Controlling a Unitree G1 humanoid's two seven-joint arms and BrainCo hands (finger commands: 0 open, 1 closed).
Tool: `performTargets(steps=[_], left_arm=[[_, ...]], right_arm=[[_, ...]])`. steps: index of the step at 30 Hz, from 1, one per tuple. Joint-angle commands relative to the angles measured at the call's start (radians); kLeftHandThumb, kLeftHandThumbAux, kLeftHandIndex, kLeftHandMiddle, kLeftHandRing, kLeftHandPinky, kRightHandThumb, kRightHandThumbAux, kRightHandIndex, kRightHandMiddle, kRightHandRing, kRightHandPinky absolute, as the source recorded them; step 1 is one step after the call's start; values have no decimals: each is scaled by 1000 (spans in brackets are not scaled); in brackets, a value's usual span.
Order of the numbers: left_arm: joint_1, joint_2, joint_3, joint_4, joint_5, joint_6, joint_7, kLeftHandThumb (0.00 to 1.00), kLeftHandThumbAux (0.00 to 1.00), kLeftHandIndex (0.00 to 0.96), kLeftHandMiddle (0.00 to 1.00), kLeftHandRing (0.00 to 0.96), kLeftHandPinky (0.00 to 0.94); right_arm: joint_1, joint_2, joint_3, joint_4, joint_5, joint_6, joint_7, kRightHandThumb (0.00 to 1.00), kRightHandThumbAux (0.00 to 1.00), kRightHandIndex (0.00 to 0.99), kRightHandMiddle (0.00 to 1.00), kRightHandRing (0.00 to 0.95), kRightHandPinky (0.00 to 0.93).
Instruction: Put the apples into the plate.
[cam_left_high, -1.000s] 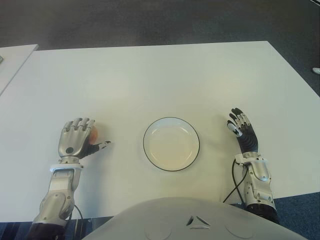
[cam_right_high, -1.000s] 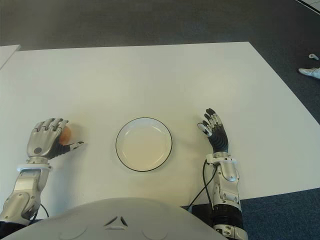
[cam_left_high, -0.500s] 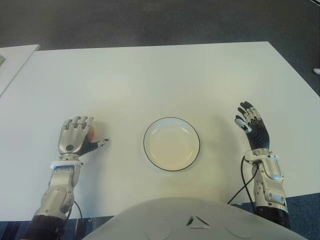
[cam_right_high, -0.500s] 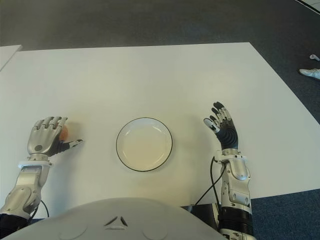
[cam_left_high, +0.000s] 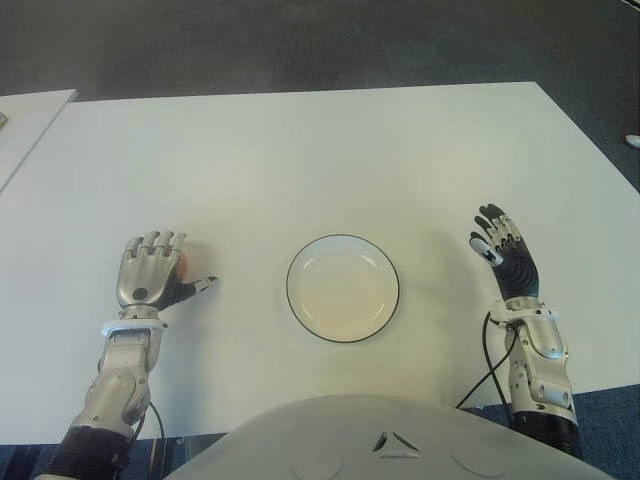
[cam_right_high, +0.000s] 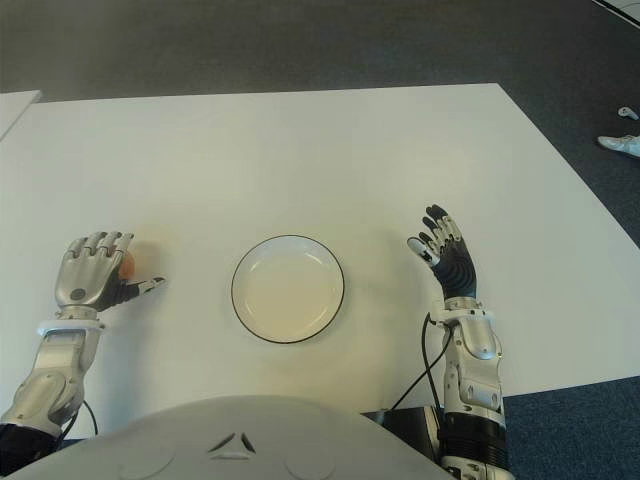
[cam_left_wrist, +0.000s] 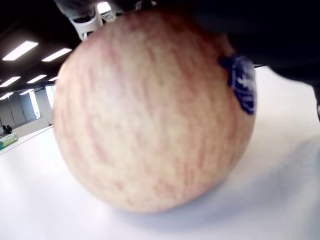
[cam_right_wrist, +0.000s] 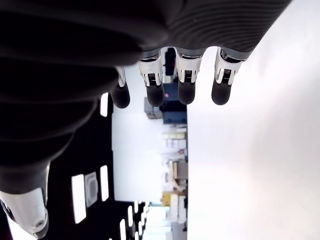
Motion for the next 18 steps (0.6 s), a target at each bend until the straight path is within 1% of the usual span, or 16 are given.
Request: performTargets(steps=[1,5,10,13,15,18], left_arm=[[16,3,-28,42,-20,6,-24,423,333,154,207,184,192],[12,10,-32,54,-23,9,-23,502,361,145,212,195,209],[7,22,-45,67,-13,22,-20,531,355,139,220,208,222],[8,28,-51,64,-11,30,-21,527,347,136,220,208,209],[17,36,-50,50,-8,36,-25,504,336,133,214,201,195],[54,56,-33,-12,-7,44,-45,475,321,128,205,190,185]], right_arm=[[-26,15,-14,50,44,-40,29,183,641,96,57,13,8],[-39,19,-19,72,58,-63,44,170,664,103,57,12,7],[-49,19,-21,87,65,-75,55,153,685,105,53,10,5],[-52,14,-19,89,61,-69,57,146,691,103,49,6,1],[-52,11,-17,86,54,-64,55,136,692,97,41,3,0],[-51,13,-15,84,45,-68,49,128,695,95,36,0,0]])
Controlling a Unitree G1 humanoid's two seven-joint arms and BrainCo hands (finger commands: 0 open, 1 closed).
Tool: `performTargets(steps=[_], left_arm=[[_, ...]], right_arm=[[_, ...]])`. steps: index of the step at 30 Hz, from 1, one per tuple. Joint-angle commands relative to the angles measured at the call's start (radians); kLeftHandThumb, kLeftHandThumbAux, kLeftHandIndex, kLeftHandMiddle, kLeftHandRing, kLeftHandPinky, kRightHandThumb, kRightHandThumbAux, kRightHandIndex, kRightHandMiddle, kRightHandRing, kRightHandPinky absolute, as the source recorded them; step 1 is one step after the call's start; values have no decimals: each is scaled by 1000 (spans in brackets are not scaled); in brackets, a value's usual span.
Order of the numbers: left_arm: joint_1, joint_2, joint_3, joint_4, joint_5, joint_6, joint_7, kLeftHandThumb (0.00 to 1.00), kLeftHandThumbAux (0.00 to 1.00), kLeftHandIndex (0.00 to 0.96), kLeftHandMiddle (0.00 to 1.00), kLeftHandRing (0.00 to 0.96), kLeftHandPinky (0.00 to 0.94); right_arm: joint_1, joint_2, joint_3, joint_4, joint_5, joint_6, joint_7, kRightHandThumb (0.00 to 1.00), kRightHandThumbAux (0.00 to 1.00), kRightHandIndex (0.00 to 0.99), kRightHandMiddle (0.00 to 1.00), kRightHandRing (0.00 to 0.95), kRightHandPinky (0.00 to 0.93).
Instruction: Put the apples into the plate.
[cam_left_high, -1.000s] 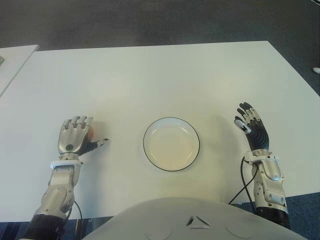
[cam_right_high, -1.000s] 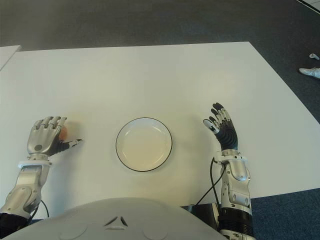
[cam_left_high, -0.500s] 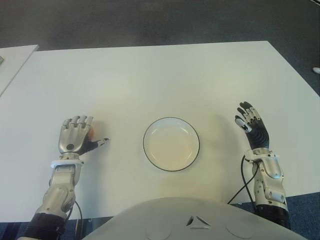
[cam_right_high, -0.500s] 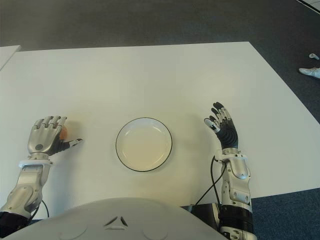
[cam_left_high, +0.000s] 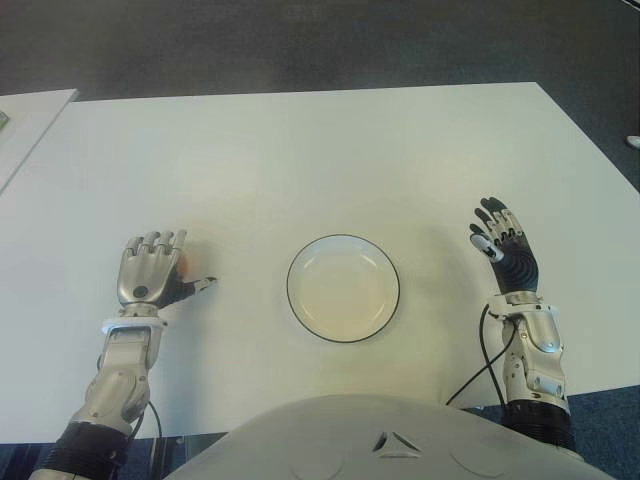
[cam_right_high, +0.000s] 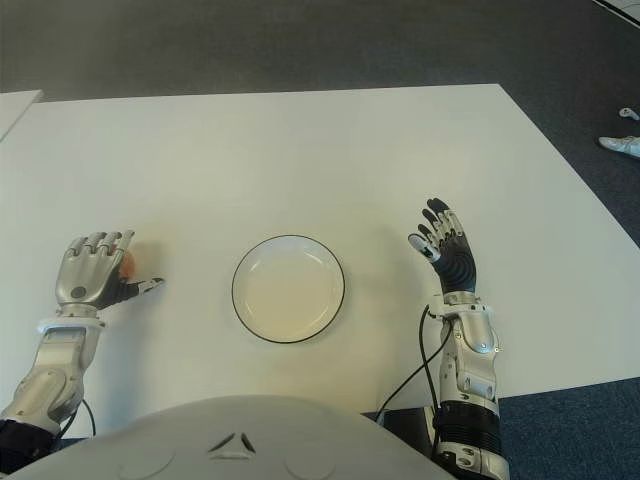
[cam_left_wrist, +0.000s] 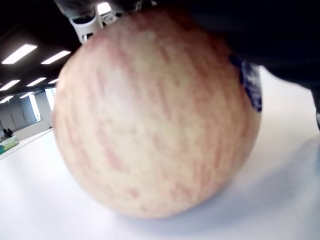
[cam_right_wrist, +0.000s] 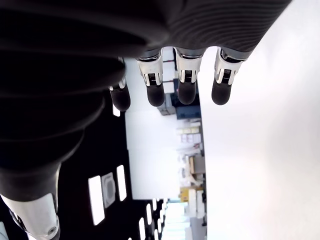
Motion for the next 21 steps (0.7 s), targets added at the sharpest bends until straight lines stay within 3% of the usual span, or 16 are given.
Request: performTargets(steps=[1,21], left_arm=[[74,30,2,-37,-2,18,-58,468,316,126,200,185,181],[173,66,70,-185,-6,26,-76,444,328,136,200,185,186]], right_arm=[[-3,1,2,10,-8,-1,-6,126,696,97,36,0,0],[-7,31,20,20,-8,-62,-12,121,706,107,43,9,17]])
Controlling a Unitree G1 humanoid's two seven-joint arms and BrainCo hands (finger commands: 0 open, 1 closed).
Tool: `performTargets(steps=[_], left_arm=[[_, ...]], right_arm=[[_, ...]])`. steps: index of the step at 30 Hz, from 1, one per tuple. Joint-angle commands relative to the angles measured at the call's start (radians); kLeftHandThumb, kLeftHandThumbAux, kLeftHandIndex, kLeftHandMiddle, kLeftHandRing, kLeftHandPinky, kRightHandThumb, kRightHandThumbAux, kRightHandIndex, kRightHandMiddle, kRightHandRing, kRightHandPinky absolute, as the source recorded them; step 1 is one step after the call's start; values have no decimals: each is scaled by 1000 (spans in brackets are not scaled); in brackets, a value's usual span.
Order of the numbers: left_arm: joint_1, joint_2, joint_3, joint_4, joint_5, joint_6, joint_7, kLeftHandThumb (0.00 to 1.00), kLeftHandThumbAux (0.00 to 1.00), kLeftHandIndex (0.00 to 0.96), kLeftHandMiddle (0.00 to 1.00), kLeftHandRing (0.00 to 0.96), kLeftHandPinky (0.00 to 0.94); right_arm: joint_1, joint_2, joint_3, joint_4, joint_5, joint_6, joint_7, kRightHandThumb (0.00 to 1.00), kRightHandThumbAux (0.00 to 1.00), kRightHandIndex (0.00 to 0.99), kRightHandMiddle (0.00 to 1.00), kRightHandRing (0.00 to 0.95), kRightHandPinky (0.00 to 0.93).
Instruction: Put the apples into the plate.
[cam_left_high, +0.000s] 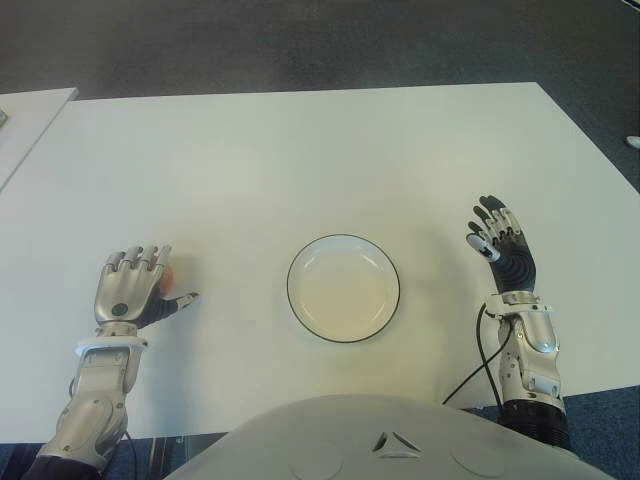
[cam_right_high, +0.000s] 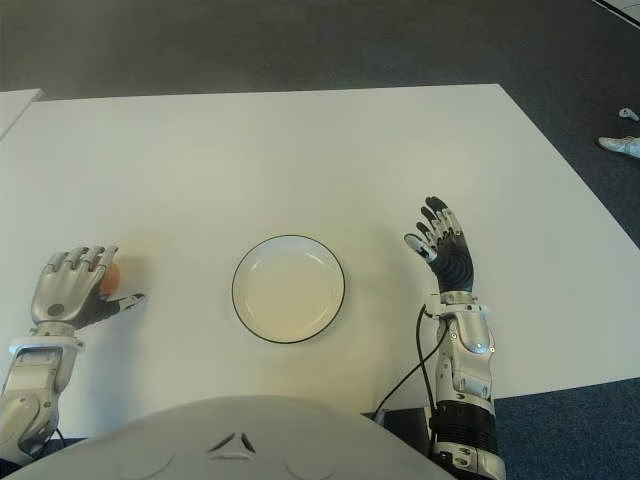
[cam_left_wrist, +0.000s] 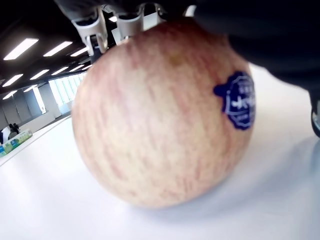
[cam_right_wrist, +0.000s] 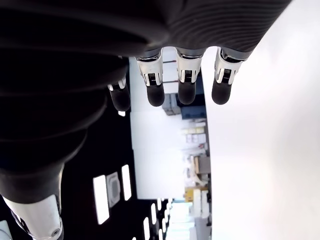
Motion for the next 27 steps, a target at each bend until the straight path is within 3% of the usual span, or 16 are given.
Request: performTargets(steps=[1,17,27], left_arm=[[30,1,18,-41,-11,-4,-21,444,329,136,200,185,184],[128,-16,111,-236,-10,-10,-56,452,325,155,207,192,182],[150,-35,165,-273,33,1,-90,470,319,159,208,198,193]], right_arm=[[-8,15,7,17,1,-13,0,123,707,109,45,11,22],[-8,21,15,13,7,6,-3,154,707,117,46,13,26],[-9,22,16,17,10,14,-1,168,711,116,40,8,20]])
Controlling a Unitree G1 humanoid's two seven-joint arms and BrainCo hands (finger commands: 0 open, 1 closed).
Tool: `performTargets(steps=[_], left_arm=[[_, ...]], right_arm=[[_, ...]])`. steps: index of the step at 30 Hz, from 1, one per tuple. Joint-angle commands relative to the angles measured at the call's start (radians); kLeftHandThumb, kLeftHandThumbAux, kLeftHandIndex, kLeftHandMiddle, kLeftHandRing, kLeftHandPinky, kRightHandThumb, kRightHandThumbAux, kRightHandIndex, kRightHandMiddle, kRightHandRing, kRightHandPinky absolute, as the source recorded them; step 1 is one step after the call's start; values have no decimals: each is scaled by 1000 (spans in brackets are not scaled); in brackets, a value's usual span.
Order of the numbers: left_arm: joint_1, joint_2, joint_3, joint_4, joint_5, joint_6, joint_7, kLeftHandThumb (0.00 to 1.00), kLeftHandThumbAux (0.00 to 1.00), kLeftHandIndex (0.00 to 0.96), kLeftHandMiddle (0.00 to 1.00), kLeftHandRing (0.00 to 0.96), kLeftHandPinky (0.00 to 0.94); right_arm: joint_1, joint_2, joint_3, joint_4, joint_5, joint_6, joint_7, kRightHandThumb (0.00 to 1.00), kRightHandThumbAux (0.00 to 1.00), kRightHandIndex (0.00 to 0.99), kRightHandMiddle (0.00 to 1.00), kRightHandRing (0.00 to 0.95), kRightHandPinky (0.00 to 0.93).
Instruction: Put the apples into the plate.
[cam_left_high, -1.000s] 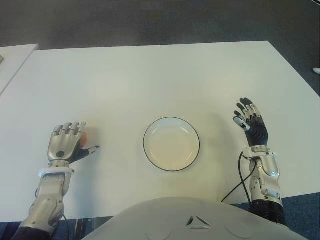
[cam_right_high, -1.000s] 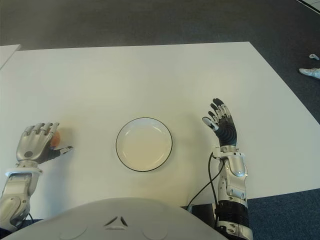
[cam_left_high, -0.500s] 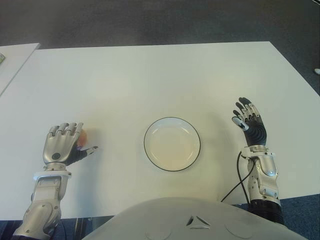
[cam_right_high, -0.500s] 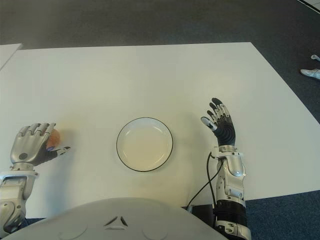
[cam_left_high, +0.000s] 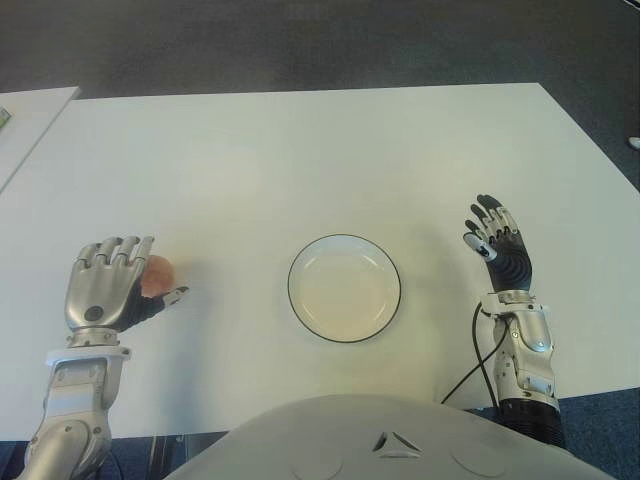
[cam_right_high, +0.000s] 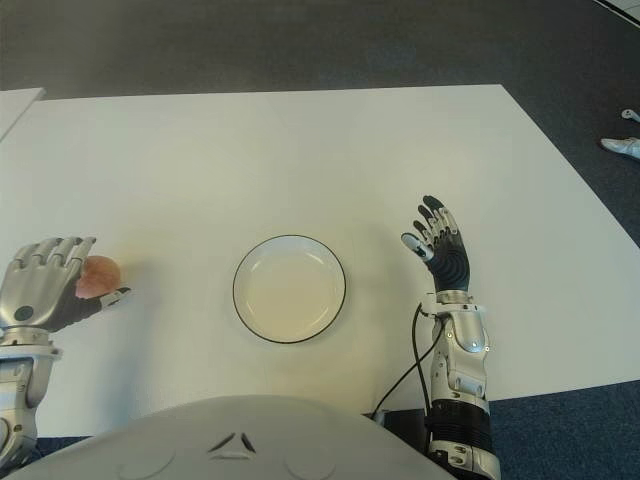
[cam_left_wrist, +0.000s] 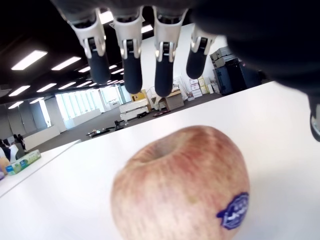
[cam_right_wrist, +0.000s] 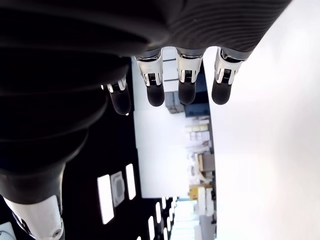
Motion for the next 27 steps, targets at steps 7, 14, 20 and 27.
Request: performTargets(steps=[7,14,20,27], left_arm=[[12,-29,41,1,57,-6,25,461,316,165,211,200,203],[6,-44,48,16,69,-23,98,446,308,176,218,203,214],[1,-52,51,20,69,-30,120,441,304,178,215,199,213],[1,-50,71,20,48,-39,93,453,301,172,210,194,207]], right_arm=[[2,2,14,1,3,37,2,168,719,111,30,0,14],[4,1,15,-4,12,39,10,153,722,104,28,0,12],[3,4,12,-3,21,36,19,140,731,101,30,0,14],[4,5,13,-6,20,32,25,140,735,103,28,0,3]])
